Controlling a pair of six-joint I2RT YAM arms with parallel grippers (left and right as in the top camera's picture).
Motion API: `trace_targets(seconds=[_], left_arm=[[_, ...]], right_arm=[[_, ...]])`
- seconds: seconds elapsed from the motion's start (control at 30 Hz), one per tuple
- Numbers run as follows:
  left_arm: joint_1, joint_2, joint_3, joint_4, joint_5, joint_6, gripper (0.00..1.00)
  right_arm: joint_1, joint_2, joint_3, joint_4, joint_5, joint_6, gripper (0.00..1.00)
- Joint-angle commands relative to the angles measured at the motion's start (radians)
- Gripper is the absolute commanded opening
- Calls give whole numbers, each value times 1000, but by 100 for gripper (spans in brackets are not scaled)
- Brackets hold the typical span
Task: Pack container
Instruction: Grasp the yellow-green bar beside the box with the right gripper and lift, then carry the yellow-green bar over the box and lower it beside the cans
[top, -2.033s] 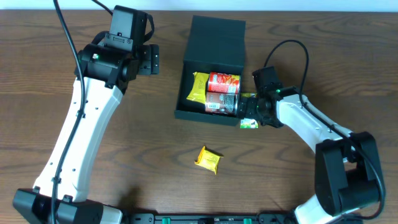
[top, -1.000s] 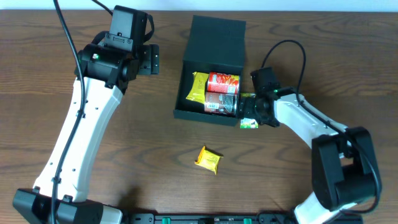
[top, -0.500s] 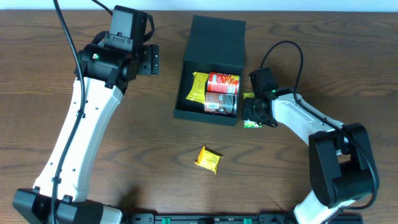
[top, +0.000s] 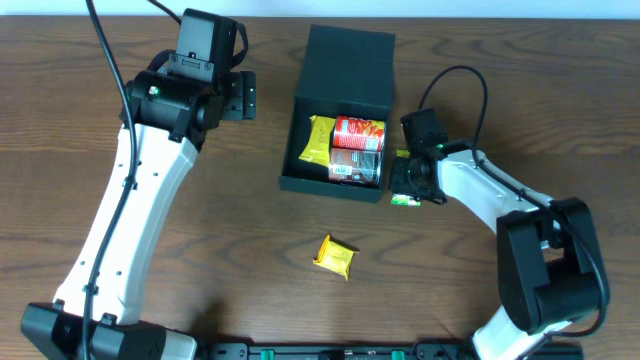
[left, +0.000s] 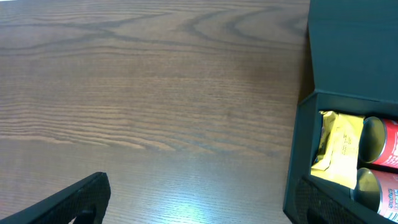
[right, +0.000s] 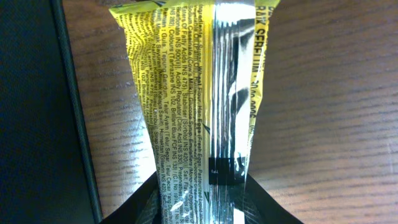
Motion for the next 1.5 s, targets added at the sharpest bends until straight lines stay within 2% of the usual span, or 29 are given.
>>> trace_targets(seconds=[0.0, 0.33, 0.53, 1.0, 1.13, 1.27, 1.47], left_arm=[[3, 6, 15, 1, 4, 3, 95], [3, 6, 15, 1, 4, 3, 95], [3, 6, 15, 0, 4, 3, 95], [3, 6, 15, 1, 4, 2, 95], [3, 6, 15, 2, 3, 3, 95], [5, 6, 15, 20, 3, 3, 95], [24, 6, 15, 22, 3, 3, 95]], right_arm=[[6, 7, 42, -19, 5, 2, 33], [6, 7, 163, -127, 41, -17, 31], [6, 7, 254, -193, 59, -21, 25], [12, 2, 415, -288, 50, -20, 24], [52, -2, 474, -317, 49, -20, 22], [116, -2, 498, -305, 49, -17, 26], [201, -2, 500, -266, 50, 53, 27]])
